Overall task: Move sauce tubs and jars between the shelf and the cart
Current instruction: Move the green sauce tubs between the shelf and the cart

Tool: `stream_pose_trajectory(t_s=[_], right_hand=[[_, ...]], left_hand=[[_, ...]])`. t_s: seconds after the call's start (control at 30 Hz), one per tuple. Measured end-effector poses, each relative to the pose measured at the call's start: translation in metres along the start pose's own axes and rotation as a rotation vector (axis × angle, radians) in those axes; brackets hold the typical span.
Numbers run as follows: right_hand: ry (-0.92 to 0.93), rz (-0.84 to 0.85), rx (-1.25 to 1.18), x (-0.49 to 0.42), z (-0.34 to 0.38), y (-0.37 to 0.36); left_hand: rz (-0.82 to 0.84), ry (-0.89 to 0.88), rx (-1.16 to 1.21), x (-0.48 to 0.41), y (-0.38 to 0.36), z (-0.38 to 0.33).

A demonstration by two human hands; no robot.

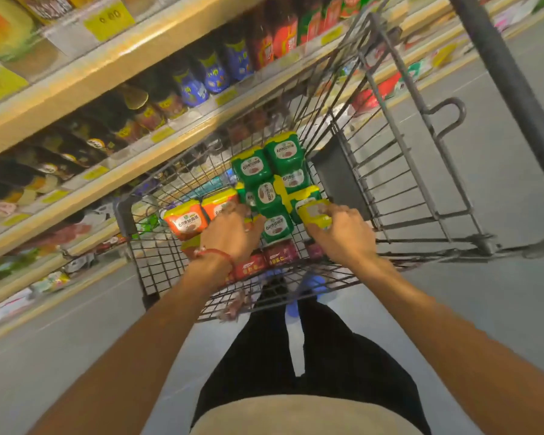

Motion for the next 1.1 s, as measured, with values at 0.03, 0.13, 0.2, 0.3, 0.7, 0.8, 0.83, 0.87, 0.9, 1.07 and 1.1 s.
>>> stream_pose_trajectory(t_s=[0.03,0.13,0.2,0.3,0.7,0.8,0.83,0.87,0.9,1.07,1.1], right_hand=[[-0.024,0.015,0.007,-0.007,-0.005,-0.008],[-0.121,0.050,-0.018,-0.030,-0.023,-0.035],[-0.208,0.055,-0.044,-0.044,-0.037,-0.053],[-0.314,0.066,-0.044,-0.057,-0.057,-0.082],[-0.476,0.099,-0.237,-0.084,-0.103,-0.146],[-0.462,0.122,-0.313,-0.084,-0.105,-0.151],[-0.450,0.132,-0.333,-0.085,-0.106,-0.153],[-0.444,0.141,-0.355,-0.087,-0.106,-0.156],[-0.443,0.145,-0.380,-0.089,-0.107,-0.159],[-0.399,0.156,-0.442,-0.098,-0.104,-0.169],[-0.389,0.153,-0.458,-0.099,-0.103,-0.171]], left_hand=[[0.038,0.019,0.014,-0.009,-0.013,0.006],[0.132,0.084,0.068,-0.036,-0.044,0.020],[0.180,0.087,0.122,-0.053,-0.062,0.021],[0.180,0.122,0.185,-0.077,-0.083,0.025],[0.282,0.580,0.738,-0.123,-0.179,0.055],[0.282,0.613,0.874,-0.127,-0.190,0.060],[0.274,0.628,0.915,-0.126,-0.186,0.057],[0.274,0.634,0.950,-0.127,-0.185,0.055],[0.275,0.634,0.975,-0.127,-0.184,0.053],[0.288,0.655,1.088,-0.130,-0.194,0.050],[0.294,0.675,1.104,-0.130,-0.196,0.051]])
Point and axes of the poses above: each hand's wrist, its own x-axis away from the middle knuckle, its own y-axis out of the back of the hand, z = x × y, the point moved 9 cm from there along -x, towards the middle knuckle, and after that the axes turned 9 degrees about -z, right-handed, at the moved point
